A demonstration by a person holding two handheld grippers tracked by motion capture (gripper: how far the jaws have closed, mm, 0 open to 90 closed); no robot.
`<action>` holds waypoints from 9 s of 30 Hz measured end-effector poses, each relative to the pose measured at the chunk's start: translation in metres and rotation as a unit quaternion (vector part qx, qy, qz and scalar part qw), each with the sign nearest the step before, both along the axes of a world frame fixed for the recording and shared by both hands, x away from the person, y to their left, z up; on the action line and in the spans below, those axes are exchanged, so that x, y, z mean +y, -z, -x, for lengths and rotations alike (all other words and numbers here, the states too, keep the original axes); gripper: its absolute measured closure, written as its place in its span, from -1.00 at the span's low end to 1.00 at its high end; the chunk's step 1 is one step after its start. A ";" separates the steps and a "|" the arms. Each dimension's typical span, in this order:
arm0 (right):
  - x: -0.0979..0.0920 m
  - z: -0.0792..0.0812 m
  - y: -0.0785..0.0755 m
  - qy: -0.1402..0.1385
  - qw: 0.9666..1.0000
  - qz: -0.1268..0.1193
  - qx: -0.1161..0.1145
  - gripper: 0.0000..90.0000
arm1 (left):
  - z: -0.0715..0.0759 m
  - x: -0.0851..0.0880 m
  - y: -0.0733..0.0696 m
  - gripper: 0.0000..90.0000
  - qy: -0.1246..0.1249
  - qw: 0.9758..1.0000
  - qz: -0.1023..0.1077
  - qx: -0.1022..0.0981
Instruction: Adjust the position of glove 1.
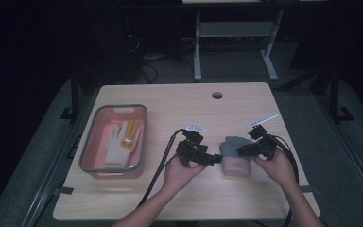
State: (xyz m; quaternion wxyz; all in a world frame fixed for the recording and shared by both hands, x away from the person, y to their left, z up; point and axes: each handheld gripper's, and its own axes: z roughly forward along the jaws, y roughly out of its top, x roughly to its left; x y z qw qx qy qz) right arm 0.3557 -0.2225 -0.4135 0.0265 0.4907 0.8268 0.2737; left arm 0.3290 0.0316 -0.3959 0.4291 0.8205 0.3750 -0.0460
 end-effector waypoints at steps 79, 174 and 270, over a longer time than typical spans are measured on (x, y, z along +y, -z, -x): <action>-0.044 0.014 0.055 0.106 0.969 -0.213 0.069 0.64 | -0.028 -0.054 0.066 0.41 -0.014 0.990 0.007 0.141; 0.065 -0.022 -0.047 0.015 0.967 -0.253 0.028 0.66 | -0.031 0.075 -0.027 0.46 -0.049 0.995 0.067 0.061; 0.203 -0.067 -0.083 -0.078 0.959 -0.269 0.035 0.63 | -0.032 0.216 -0.066 0.52 -0.113 0.990 0.076 0.035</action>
